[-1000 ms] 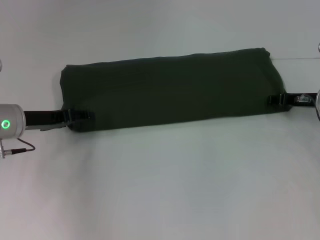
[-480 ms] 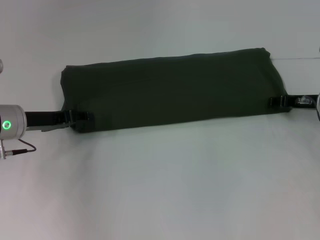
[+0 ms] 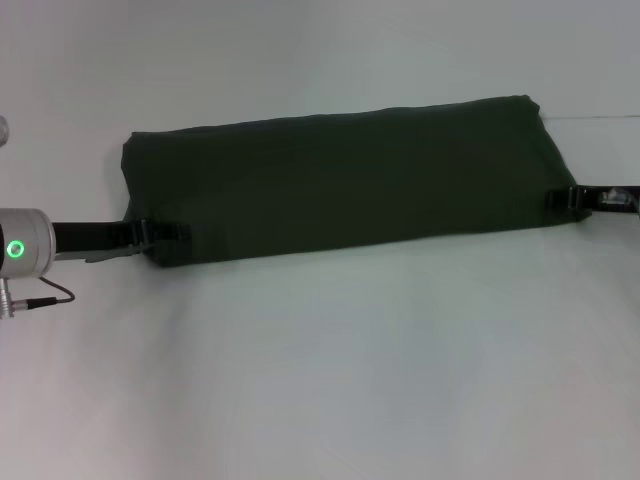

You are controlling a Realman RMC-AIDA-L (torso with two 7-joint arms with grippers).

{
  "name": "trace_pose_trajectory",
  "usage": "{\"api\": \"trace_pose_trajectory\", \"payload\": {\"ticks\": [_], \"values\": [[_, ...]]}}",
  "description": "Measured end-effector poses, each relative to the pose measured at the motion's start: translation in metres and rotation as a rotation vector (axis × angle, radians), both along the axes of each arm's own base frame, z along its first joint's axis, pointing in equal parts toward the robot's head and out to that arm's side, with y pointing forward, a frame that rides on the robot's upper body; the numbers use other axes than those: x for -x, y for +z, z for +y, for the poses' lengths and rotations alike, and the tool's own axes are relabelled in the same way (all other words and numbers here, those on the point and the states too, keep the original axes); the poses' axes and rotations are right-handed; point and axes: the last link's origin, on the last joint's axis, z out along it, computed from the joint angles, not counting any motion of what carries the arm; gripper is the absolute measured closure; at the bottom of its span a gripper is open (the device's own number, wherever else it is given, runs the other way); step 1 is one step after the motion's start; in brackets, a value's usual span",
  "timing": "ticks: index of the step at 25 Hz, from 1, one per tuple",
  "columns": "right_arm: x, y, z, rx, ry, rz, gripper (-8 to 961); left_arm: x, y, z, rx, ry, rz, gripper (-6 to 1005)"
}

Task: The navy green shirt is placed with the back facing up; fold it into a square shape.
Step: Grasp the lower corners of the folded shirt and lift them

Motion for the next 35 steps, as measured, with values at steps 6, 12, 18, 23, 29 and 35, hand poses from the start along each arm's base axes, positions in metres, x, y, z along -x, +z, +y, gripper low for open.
{"api": "trace_pose_trajectory", "payload": {"ticks": [6, 12, 18, 23, 29, 35], "values": [[-0.002, 0.008, 0.005, -0.028, 0.003, -0.034, 530, 0.0, 0.0, 0.0, 0.001, -0.001, 0.0, 441], [-0.002, 0.003, 0.004, -0.028, 0.003, -0.05, 536, -0.001, 0.0, 0.0, 0.005, -0.004, -0.003, 445], [-0.001, -0.004, 0.001, -0.015, 0.006, -0.051, 542, -0.001, 0.0, -0.001, 0.006, -0.005, -0.003, 450], [-0.002, -0.005, 0.0, -0.011, 0.005, -0.048, 547, -0.001, 0.0, 0.0, 0.005, -0.01, 0.0, 453], [0.0, 0.001, 0.003, -0.011, 0.013, -0.05, 553, -0.001, 0.001, 0.0, 0.002, -0.012, 0.001, 458], [0.003, 0.006, 0.006, -0.01, 0.029, -0.047, 560, 0.002, 0.004, 0.001, -0.01, -0.001, 0.009, 492]]}}
